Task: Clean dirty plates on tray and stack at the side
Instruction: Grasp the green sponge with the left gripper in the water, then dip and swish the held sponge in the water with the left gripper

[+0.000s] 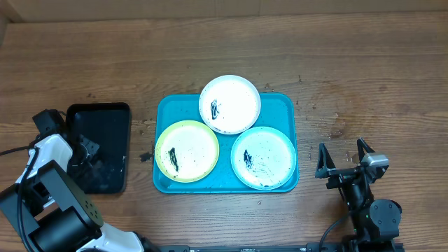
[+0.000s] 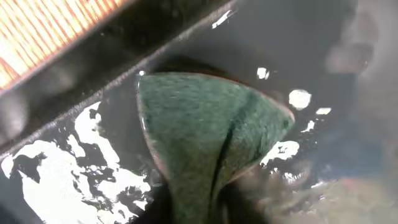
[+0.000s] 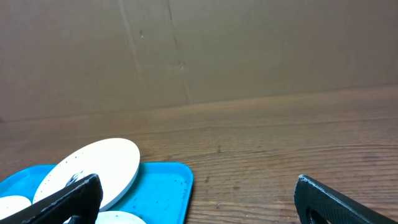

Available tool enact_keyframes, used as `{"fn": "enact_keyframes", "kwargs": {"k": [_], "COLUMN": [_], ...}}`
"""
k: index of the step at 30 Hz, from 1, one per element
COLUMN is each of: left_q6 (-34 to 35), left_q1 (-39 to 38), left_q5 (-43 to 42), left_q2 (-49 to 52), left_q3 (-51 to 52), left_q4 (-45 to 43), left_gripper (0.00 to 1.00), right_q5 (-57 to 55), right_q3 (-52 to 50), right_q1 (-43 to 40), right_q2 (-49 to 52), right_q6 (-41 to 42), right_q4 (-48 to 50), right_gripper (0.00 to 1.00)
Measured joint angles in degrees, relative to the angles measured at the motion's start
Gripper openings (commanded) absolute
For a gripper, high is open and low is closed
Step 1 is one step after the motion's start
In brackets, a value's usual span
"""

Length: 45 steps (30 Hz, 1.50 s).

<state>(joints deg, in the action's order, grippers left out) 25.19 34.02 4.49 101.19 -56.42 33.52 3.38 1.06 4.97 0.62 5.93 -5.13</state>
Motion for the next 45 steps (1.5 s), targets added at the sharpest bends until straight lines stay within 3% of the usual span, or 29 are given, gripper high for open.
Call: {"fn": "enact_keyframes", "kwargs": {"k": [14, 15, 19, 22, 24, 29, 30, 31, 32, 33, 34, 40, 42, 43, 45], "left_q6": [0.2, 0.2, 0.2, 0.3, 0.2, 0.0, 0.0, 0.0, 0.0, 0.0, 0.0, 0.1, 0.0, 0.1, 0.0], "left_q1": [0.0, 0.0, 0.0, 0.0, 0.0, 0.0, 0.0, 0.0, 0.0, 0.0, 0.0, 0.0, 0.0, 0.0, 0.0], "left_q5": [3.4, 3.5, 3.9, 4.0, 4.0, 4.0, 3.9, 3.8, 3.7, 3.4, 3.1, -1.6, -2.7, -3.4, -4.3], "left_q2": [0.0, 0.0, 0.0, 0.0, 0.0, 0.0, 0.0, 0.0, 0.0, 0.0, 0.0, 0.0, 0.0, 0.0, 0.0], "left_q3": [0.0, 0.0, 0.0, 0.0, 0.0, 0.0, 0.0, 0.0, 0.0, 0.0, 0.0, -0.1, -0.4, -0.6, -0.6], "left_q4": [-6.0, -6.6, -7.4, -7.5, -7.4, -6.8, -6.4, -5.9, -5.4, -4.8, -4.2, 0.7, 2.1, 3.2, 4.5], "left_gripper": [1.0, 0.96, 0.59, 0.17, 0.05, 0.04, 0.12, 0.35, 0.7, 0.96, 1.0, 1.0, 0.85, 0.68, 0.48], "right_q5": [0.0, 0.0, 0.0, 0.0, 0.0, 0.0, 0.0, 0.0, 0.0, 0.0, 0.0, 0.0, 0.0, 0.0, 0.0], "right_q3": [0.0, 0.0, 0.0, 0.0, 0.0, 0.0, 0.0, 0.0, 0.0, 0.0, 0.0, 0.0, 0.0, 0.0, 0.0], "right_q1": [0.0, 0.0, 0.0, 0.0, 0.0, 0.0, 0.0, 0.0, 0.0, 0.0, 0.0, 0.0, 0.0, 0.0, 0.0], "right_q2": [0.0, 0.0, 0.0, 0.0, 0.0, 0.0, 0.0, 0.0, 0.0, 0.0, 0.0, 0.0, 0.0, 0.0, 0.0], "right_q6": [0.0, 0.0, 0.0, 0.0, 0.0, 0.0, 0.0, 0.0, 0.0, 0.0, 0.0, 0.0, 0.0, 0.0, 0.0], "right_q4": [0.0, 0.0, 0.0, 0.0, 0.0, 0.0, 0.0, 0.0, 0.0, 0.0, 0.0, 0.0, 0.0, 0.0, 0.0], "right_gripper": [1.0, 1.0, 1.0, 1.0, 1.0, 1.0, 1.0, 1.0, 1.0, 1.0, 1.0, 1.0, 1.0, 1.0, 1.0]}}
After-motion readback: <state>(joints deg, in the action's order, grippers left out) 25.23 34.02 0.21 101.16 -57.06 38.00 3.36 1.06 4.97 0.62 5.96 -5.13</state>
